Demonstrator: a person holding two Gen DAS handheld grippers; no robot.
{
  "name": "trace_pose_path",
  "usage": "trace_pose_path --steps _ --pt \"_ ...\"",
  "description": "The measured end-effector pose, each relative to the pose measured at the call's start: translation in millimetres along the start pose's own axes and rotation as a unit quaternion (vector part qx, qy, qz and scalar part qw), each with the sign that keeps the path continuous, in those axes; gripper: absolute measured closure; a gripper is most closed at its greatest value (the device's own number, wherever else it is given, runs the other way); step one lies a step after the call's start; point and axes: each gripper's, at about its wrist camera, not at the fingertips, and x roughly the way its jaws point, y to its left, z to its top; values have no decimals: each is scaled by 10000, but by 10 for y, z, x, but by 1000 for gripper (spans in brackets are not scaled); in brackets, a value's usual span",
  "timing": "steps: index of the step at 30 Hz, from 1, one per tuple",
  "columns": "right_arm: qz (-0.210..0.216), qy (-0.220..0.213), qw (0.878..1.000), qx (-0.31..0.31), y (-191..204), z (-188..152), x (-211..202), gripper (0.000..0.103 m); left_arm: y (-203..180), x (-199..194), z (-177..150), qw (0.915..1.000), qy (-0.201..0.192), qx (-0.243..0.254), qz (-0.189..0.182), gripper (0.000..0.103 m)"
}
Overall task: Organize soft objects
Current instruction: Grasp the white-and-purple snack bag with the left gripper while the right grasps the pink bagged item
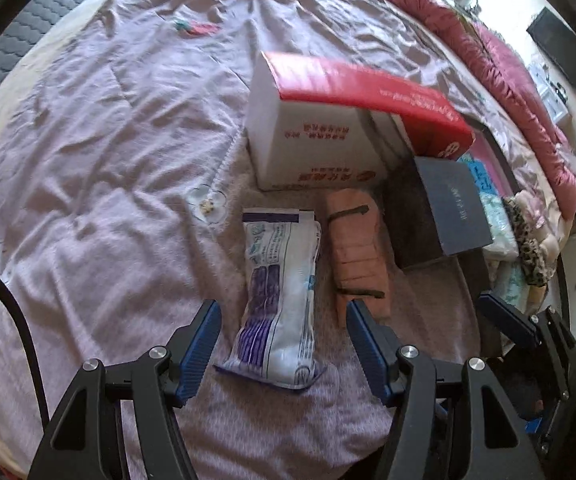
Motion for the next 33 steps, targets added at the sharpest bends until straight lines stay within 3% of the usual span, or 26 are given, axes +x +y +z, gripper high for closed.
trace_pose_path --steps 2,6,10,15,21,27,33 --pt "-47 32 10000 22 -5 15 63 21 1 71 20 10000 70 30 12 44" --pt "-148 99 9997 188 -23 37 191 21 90 198 45 9991 233 -72 -341 64" --pt "-131 205 9989 401 -32 84 338 21 163 240 57 9982 209 -58 -555 67" --pt "-264 164 9985 453 66 197 488 20 331 43 55 9976 -96 -191 -657 69" --pt "-622 409 9935 856 104 237 791 21 558 -214 27 9958 -410 -305 -755 69" --pt "-583 654 9821 1668 -24 238 1071 19 677 -279 -55 9946 -429 -325 -886 69" --pt "-789 653 9811 1642 59 222 1123 13 680 -301 -83 9938 -446 -285 -975 69"
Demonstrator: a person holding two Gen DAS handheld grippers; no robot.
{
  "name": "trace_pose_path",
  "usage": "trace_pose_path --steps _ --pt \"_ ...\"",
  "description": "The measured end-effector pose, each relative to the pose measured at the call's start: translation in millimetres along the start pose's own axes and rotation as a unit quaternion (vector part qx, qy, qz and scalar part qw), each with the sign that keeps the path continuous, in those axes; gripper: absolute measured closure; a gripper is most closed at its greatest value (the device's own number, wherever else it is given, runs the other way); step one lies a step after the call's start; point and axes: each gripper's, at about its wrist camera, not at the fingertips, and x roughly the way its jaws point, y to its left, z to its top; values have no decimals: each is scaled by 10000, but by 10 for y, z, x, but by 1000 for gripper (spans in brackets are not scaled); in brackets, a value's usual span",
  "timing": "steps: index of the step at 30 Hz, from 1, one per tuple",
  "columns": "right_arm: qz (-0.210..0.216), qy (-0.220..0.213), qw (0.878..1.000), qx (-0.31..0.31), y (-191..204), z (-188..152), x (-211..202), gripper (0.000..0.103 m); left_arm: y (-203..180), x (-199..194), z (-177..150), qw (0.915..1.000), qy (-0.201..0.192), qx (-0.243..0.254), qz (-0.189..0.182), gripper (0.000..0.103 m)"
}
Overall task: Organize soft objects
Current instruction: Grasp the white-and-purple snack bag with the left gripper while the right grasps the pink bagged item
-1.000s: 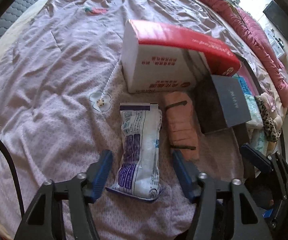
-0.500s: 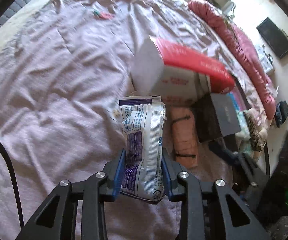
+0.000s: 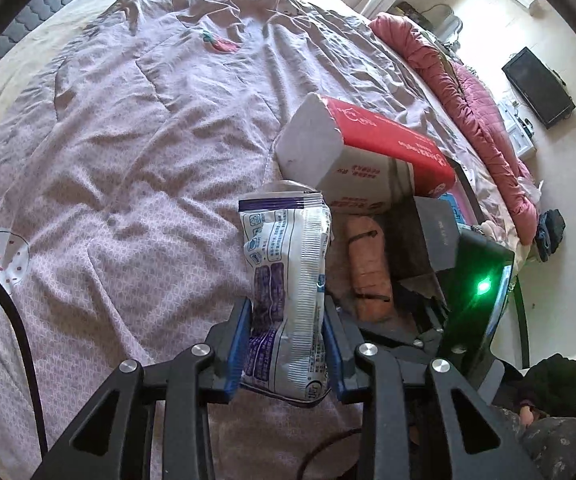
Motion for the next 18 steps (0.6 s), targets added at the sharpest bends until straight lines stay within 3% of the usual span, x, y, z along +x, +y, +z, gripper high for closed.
trace_pose_path --steps 6,7,9,11,18 --pt "113 -53 9997 191 -32 39 -9 12 -46 -41 -13 10000 -45 7 -8 69" --pt "149 -90 9996 216 -46 38 -37 15 -45 -42 -11 10000 -44 1 -1 69" --pt "213 -200 9992 282 -90 37 -117 34 -69 -51 -17 10000 -46 14 8 69" --pt "361 -253 9986 307 -143 70 -172 60 -88 -55 -29 10000 -44 27 35 69" --pt "850 -231 9957 293 -266 66 -286 67 -216 -133 -69 9998 -100 101 119 69"
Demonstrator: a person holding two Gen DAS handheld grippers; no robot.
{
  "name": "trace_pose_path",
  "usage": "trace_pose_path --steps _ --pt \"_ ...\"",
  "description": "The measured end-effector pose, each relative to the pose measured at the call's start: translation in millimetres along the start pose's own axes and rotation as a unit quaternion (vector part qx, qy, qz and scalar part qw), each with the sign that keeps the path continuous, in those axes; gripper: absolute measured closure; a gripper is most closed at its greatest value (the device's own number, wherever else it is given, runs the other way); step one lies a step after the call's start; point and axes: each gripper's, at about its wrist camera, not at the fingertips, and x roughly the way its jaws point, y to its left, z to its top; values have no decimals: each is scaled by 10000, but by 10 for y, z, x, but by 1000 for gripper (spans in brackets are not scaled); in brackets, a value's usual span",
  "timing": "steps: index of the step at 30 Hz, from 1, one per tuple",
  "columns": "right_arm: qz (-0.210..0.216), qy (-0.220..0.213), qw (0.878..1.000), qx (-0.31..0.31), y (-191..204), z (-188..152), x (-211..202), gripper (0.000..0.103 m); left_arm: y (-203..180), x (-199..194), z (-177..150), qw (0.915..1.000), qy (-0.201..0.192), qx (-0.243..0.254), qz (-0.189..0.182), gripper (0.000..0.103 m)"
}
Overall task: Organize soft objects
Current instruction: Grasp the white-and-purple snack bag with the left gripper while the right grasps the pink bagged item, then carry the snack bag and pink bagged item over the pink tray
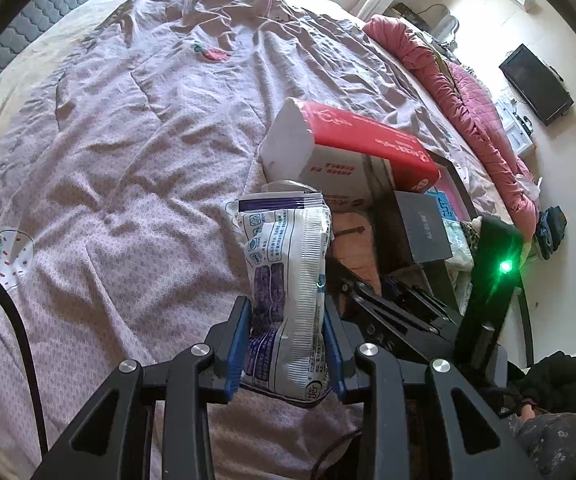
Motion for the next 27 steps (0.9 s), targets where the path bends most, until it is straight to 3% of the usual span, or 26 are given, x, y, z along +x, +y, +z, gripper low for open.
trace_pose_path --steps 7,14,27 --pt "561 -401 9959 -591 114 40 -614 67 -276 -252 -17 9994 -270 204 42 69" --pt "344 -888 9867 -1314 89 164 -1245 67 -729 -469 28 9971 -533 538 54 69" --pt "212 -1289 9876 -867 -695 367 -2046 67 -1672 -521 55 9906 -790 1101 166 69"
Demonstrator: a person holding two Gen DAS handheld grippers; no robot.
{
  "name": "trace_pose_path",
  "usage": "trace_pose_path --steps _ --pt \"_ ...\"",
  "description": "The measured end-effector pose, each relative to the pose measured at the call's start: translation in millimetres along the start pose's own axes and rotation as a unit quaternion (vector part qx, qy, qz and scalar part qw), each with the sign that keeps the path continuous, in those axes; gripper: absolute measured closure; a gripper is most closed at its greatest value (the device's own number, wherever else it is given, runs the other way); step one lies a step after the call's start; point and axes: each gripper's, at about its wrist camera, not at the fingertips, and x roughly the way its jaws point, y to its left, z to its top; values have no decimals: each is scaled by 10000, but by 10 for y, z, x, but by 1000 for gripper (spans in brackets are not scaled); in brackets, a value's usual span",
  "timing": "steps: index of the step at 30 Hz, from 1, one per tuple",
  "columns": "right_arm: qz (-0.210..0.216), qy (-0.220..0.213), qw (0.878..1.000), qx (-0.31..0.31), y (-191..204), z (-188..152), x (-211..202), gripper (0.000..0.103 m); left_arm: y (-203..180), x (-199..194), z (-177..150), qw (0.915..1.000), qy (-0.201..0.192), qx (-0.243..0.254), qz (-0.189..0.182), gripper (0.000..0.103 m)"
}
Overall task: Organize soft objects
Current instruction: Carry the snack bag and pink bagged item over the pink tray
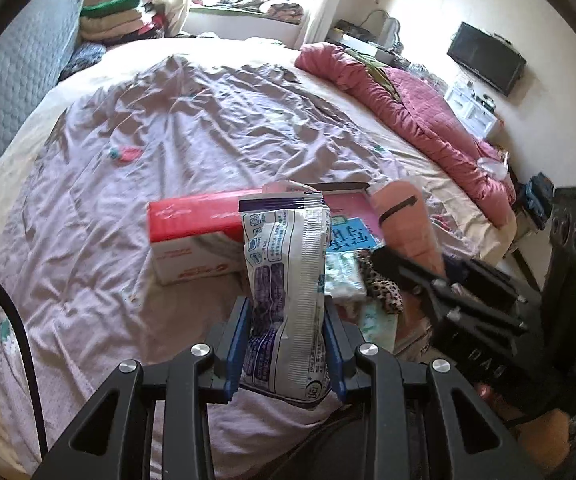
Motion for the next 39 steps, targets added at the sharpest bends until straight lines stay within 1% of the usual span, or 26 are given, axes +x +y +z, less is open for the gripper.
trace_pose_path --steps 5,8,13,17,23,27,35,39 --pt "-118 -128 9995 258 -379 33 -229 67 -363 94 58 9995 12 304 79 69" --pt "-206 -193 9989 381 -614 26 -363 67 -558 172 80 9991 50 418 65 69" --pt "-377 -223 9979 481 -916 -20 -485 67 -824 324 98 9982 145 586 27 69" --pt "-440 -217 9968 636 -1117 -55 -506 67 -997 466 99 9972 242 701 9 69" --pt "-466 -147 9958 772 -1342 -134 -459 67 -1157 708 108 9959 420 801 -40 69" --pt "-470 -57 9960 754 -1419 -181 -395 67 -1236 880 100 9950 558 823 -59 69" --pt "-458 -9 9946 932 -1593 -242 -319 67 -1264 1207 58 9936 824 766 -105 69" --pt "-495 2 9943 941 -1650 -256 -305 67 -1291 1272 64 9934 851 753 -145 69"
